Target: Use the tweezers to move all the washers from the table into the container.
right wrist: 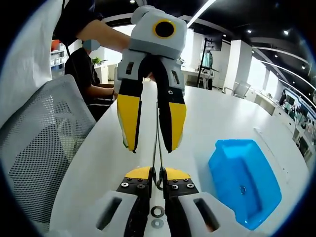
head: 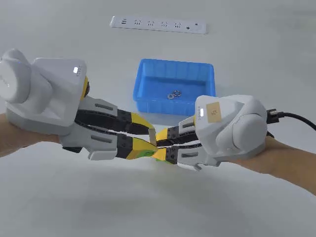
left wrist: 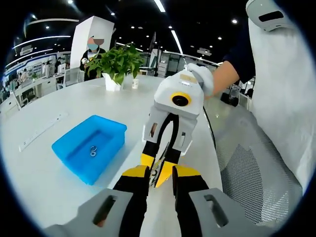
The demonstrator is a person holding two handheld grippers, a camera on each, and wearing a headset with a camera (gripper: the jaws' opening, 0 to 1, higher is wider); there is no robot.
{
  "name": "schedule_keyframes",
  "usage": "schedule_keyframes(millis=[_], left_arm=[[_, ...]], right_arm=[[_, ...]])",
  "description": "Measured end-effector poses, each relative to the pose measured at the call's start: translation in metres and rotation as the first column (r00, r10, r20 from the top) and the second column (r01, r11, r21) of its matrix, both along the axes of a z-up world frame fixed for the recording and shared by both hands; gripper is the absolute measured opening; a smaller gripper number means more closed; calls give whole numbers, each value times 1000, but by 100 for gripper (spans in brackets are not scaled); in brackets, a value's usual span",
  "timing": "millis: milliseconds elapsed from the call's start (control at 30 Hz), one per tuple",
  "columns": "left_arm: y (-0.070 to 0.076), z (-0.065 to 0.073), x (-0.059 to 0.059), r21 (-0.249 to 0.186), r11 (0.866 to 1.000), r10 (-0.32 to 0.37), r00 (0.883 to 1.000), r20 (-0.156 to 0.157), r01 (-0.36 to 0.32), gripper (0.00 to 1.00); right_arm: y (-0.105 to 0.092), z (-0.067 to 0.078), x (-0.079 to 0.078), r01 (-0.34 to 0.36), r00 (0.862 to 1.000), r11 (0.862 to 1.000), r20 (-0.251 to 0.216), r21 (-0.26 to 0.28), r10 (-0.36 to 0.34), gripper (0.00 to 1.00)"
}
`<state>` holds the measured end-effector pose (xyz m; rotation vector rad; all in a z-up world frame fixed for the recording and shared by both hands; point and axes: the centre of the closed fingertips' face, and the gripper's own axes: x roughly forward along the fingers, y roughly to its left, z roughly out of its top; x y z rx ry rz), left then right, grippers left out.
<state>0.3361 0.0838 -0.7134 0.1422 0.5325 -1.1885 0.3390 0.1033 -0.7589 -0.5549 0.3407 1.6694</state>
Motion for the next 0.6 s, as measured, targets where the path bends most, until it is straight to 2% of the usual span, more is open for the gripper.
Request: schedule_keyframes(millis=[33, 67, 167, 267, 333, 433, 600], left_arm=[[4, -1, -2, -11, 999, 38, 998, -55, -39, 24], [7, 1, -1, -20, 998, 50, 997, -60, -52, 26], [13, 5, -2, -26, 997, 74, 996, -55, -75, 32], [19, 9, -2, -22, 995, 101, 994, -48, -102, 41], [22, 11, -1, -16, 992, 125, 992, -32, -125, 47], [27, 15, 2, -15, 987, 163, 986, -25, -163, 65], [34, 22, 4, -33, 975, 218, 976, -24, -219, 84]], right_arm=[[-1, 2, 1, 5, 1000, 1000, 2, 3, -5, 9], [-3, 4, 3, 11, 1000, 1000, 5, 2, -11, 9], [-9, 9, 7, 24, 1000, 1000, 9, 4, -24, 9], [-13, 17, 12, 41, 999, 999, 11, 14, -41, 9], [-15, 25, 15, 50, 999, 998, 19, 23, -51, 9], [-16, 40, 22, 72, 997, 996, 25, 48, -73, 9], [-16, 68, 34, 80, 995, 993, 55, 87, -85, 9]])
